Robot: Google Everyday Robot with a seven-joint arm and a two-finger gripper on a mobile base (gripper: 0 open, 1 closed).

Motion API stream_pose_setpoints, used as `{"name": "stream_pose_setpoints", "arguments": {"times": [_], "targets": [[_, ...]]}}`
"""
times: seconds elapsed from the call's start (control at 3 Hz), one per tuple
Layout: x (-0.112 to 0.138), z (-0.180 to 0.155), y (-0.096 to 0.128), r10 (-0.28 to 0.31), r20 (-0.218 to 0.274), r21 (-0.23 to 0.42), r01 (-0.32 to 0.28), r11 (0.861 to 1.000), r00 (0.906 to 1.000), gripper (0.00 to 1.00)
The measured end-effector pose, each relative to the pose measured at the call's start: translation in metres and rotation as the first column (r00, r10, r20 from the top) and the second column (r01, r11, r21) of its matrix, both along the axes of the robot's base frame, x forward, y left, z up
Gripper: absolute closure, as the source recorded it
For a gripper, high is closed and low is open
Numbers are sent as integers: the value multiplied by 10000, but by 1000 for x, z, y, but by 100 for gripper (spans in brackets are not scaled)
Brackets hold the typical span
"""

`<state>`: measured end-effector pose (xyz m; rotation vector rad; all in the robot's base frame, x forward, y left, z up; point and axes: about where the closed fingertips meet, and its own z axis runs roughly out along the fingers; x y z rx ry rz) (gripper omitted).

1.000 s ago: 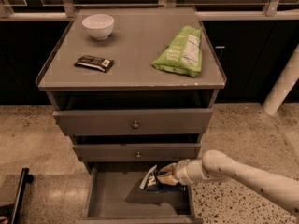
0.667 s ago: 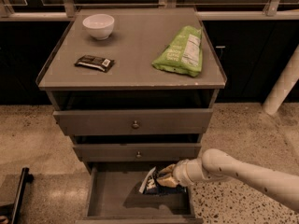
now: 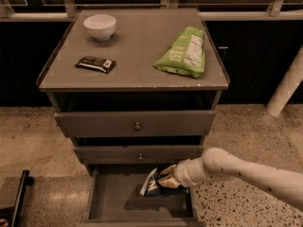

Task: Pick blue chip bag from bottom drawer and place on counter

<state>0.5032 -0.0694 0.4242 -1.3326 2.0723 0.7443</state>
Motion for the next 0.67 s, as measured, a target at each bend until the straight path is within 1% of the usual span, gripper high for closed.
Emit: {"name": "stream_pose_setpoints", "arguments": {"times": [0.33,0.67], "targets": [[-10,40,10,158,356,-580,-137,9982,9992,100],[-26,109,34,1141,1329,-1315,-966,9866,9845,100]]}}
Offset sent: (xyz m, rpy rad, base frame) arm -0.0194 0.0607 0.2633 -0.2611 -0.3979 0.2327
